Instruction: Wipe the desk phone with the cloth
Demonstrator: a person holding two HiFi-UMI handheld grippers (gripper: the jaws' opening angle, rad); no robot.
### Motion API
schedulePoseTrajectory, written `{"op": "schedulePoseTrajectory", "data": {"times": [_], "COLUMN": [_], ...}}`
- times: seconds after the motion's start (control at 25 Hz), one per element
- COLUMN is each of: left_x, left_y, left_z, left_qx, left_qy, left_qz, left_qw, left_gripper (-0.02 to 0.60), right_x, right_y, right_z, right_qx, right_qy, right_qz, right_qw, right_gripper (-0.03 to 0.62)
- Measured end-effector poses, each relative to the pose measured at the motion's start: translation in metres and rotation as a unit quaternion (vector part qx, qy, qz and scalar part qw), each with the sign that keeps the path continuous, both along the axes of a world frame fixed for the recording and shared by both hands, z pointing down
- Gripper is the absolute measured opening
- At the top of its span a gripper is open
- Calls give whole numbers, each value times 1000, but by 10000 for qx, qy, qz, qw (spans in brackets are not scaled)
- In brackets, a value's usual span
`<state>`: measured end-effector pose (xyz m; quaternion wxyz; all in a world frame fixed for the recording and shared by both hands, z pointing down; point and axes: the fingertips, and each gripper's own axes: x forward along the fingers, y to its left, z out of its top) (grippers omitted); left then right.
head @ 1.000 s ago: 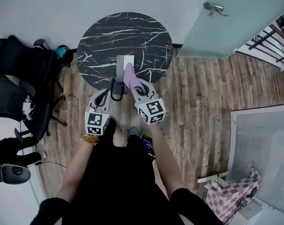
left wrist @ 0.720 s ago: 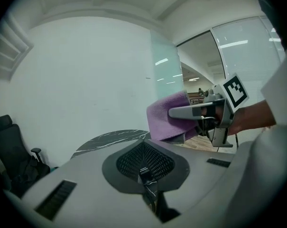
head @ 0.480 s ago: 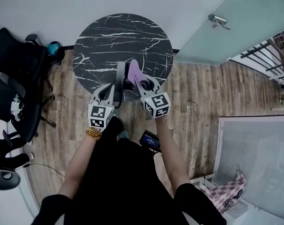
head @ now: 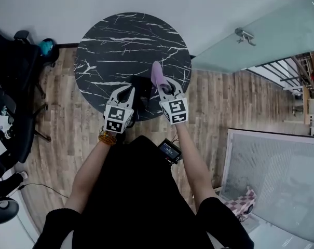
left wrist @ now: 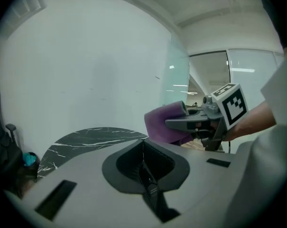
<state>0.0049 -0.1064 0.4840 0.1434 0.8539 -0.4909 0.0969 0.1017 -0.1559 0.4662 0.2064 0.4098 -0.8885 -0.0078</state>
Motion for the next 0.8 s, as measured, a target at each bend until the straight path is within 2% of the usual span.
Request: {"op": "schedulePoseTrajectory", "data": {"times": [0.08,0.28,0.52,0.68,0.8], "left_x": [-1,-6,-12,-13,-21], "left_y": [-9,-29,-59,-56,-49], "left_z": [4,25,30,39,45], "left_qx": [-94,-323,-269,-302,-372], "left_qy": [117,-40,-41,-155,-244], "left_qz": [126,330,106,132,113], "left_qw": [9998,9989,9996,9993,9989], "left_gripper": [14,14,14,14,14], "right_x": [-8,-30,-45,-41,-44], "right_y": [-11,-24,-31,-36,-34], "right_z": [10,37,76,83,96], "right_qx": [-79,-294,-39,310,302], "right_qy": [129,338,1564,1992,2205], "right_qz": [-18,-221,-978,-927,-996], "right_qw": [9999,9988,9828,9751,9698], "right_gripper": [60,60,60,60,60]}}
